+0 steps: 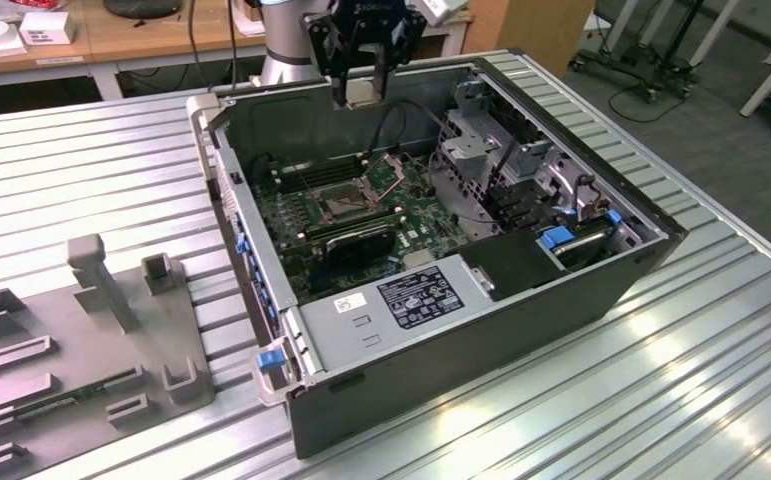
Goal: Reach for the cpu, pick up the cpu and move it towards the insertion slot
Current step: 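Pick up the cpu and move it towards the insertion slot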
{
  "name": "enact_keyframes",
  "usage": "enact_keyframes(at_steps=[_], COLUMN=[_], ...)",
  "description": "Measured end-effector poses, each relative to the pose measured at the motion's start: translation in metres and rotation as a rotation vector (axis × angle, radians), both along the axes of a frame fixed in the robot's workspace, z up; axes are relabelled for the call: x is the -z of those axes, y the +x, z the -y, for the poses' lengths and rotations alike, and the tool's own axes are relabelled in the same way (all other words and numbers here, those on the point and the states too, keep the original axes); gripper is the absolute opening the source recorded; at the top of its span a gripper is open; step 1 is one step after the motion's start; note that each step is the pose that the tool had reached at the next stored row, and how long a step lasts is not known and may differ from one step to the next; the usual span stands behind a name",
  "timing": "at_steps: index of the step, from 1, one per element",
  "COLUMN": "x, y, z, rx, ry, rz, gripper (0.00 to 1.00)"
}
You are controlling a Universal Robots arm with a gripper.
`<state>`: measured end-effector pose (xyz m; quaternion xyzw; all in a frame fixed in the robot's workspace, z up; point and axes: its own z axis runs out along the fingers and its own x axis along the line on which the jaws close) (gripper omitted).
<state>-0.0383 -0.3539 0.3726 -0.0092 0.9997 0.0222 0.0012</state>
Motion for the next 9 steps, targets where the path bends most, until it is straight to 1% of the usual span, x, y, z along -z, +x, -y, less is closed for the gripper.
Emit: enact_keyframes(at_steps=[2,6,9], x=[0.0009,0.0021,0.0033], y=[-0.0001,-0.0007,-0.0009], z=[-0.0053,-0.0133,-0.0174], rx=[-0.001,-0.007,-0.001], ry=[0.0001,0.0,0.0], rz=[0.0,0.0001,-0.0001], gripper=[0.55,0.55,0.55])
